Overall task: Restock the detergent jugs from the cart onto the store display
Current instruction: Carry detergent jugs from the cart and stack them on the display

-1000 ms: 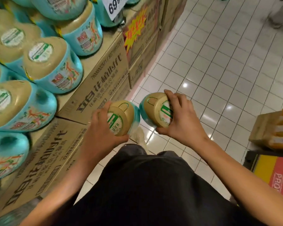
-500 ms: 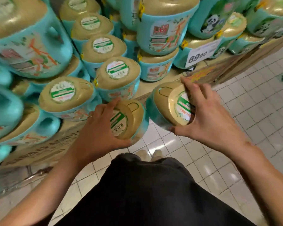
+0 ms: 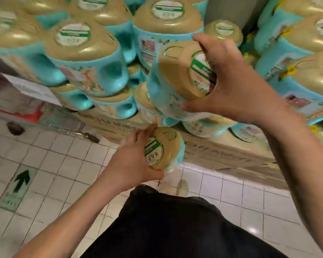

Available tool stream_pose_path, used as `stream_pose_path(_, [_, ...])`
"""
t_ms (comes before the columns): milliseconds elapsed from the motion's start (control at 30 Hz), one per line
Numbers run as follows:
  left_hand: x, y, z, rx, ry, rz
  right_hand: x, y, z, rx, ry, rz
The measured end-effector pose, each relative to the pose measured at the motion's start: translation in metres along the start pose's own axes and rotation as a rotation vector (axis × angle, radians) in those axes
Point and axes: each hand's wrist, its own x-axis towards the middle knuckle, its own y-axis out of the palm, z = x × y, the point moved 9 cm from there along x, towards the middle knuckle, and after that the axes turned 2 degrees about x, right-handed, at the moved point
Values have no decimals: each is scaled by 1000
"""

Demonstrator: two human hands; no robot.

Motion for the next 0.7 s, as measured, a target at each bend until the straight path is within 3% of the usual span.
stream_pose_path(300, [-18, -19, 9, -22, -160, -196, 79, 30, 30, -133, -188, 102])
stream_pose_path(700, [3, -13, 16, -20, -196, -159, 97, 43, 52, -197, -355, 55])
